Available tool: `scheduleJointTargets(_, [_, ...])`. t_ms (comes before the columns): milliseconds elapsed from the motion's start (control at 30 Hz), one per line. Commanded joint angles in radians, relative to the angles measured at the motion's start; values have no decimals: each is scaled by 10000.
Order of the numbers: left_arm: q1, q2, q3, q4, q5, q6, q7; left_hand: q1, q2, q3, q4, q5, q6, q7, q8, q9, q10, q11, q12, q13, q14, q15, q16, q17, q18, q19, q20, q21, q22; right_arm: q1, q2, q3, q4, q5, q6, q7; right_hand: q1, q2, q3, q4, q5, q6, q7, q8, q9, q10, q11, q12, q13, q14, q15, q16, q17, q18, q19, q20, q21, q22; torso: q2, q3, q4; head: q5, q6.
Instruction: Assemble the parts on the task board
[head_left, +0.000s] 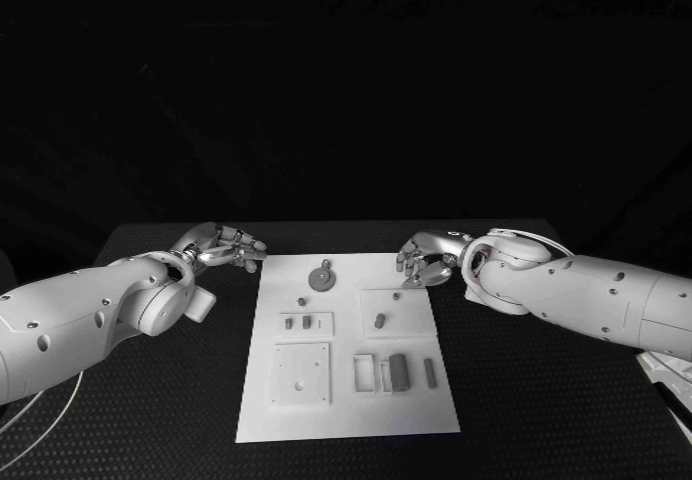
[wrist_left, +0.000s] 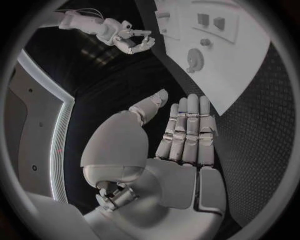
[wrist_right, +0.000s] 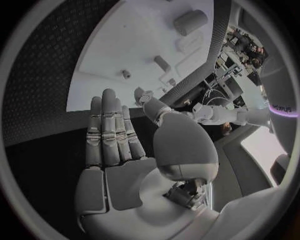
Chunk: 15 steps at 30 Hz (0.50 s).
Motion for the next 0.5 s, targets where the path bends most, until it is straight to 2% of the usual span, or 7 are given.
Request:
scheduleJointTargets(33, [29,-16,5,186,828,207,482,-47,-24,-43,-42,-4,-45,18,64,-10,-64,36,-68,-28,13,17,-55,2,-35,-16,30,-61,-19,-57,-37,-95,153,-1421,-337,-424,123,-50,-88,16,13,61,-8,40,-41,110,-14,-143,-78,317,-37,284,183,178,363,-26,167,39,-3,-21,8,-54,22])
scheduleJointTargets(267, [30,6,4,272,867,197,476,-50,-34,-62,-37,-3,-42,81,74,-13,-109,77,-130,-66,61,19,-111,27,-24,18,38,-93,-39,-230,51,-287,140,-1889,-637,-612,186,-98,-189,16,14,129,-17,37,-144,352,-81,-448,-242,954,-131,1315,846,210,1246,-343,581,252,13,-32,-15,1,25])
scheduleJointTargets(367, [30,25,4,270,867,192,480,-50,-41,-70,-36,-4,-43,97,76,-15,-137,93,-158,-82,73,19,-131,38,-22,27,40,-107,-47,-301,131,-293,136,-2001,-653,-664,220,-89,-199,15,14,150,-17,36,-185,437,-93,-564,-300,1053,-139,1734,1112,210,1467,-456,724,372,15,-20,-14,2,42])
scheduleJointTargets(500, [30,31,4,264,867,213,485,-53,-39,-75,-31,-4,-46,110,77,-17,-156,105,-177,-92,84,18,-146,47,-20,36,41,-116,-52,-381,271,-299,87,-2116,-797,-730,221,-40,-181,19,8,184,-31,48,-206,508,-99,-626,-331,1006,-140,1901,1220,210,1501,-486,755,433,21,-15,2,-9,43])
